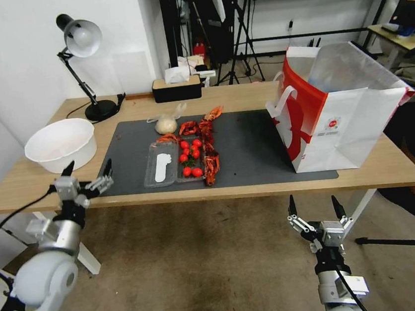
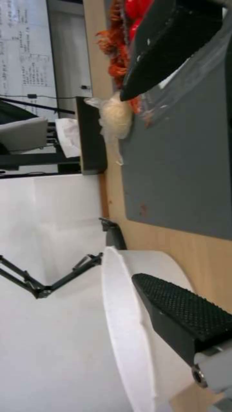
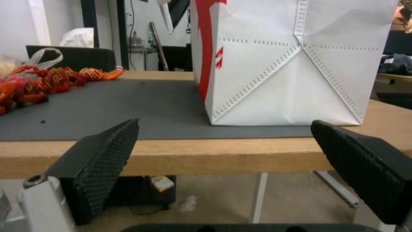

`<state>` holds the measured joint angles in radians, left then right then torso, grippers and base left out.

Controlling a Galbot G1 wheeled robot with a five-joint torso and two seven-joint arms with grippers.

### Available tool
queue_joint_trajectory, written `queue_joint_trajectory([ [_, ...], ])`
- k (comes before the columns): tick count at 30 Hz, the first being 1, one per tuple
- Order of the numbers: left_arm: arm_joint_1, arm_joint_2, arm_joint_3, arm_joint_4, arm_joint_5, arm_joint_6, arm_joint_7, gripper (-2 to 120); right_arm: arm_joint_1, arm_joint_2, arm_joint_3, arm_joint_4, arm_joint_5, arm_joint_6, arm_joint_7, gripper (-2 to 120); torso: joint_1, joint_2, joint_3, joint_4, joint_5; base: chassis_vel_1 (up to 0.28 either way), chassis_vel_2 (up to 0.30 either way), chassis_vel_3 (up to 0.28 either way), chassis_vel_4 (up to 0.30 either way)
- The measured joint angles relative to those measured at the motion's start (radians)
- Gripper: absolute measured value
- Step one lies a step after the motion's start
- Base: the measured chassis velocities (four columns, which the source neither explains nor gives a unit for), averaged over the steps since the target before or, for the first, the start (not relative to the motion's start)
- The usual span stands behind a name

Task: Pick up the trash from the table and place it into the takeout bag.

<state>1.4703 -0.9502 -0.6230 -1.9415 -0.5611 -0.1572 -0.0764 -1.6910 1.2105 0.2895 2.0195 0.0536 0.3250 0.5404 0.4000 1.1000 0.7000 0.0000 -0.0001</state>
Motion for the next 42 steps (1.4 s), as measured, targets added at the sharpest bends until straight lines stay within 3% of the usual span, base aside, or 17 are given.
queue_joint_trajectory([
  [22, 0.131, -0.066, -0.027, 0.065, 0.101, -0.165, 0.041, 100, 0.008, 0.0, -0.008, -0.015, 0.001, 0.001, 0.0, 100, 0.0, 0.0, 0.0, 0.0, 0.0001, 0.0, 0.0, 0.0, 0.0],
  [42, 0.154, -0.077, -0.023, 0.093, 0.115, -0.19, 0.049, 100, 0.009, 0.001, -0.008, -0.017, 0.003, 0.003, 0.001, 100, 0.0, 0.0, 0.0, 0.0, 0.0001, 0.0, 0.0, 0.0, 0.0],
])
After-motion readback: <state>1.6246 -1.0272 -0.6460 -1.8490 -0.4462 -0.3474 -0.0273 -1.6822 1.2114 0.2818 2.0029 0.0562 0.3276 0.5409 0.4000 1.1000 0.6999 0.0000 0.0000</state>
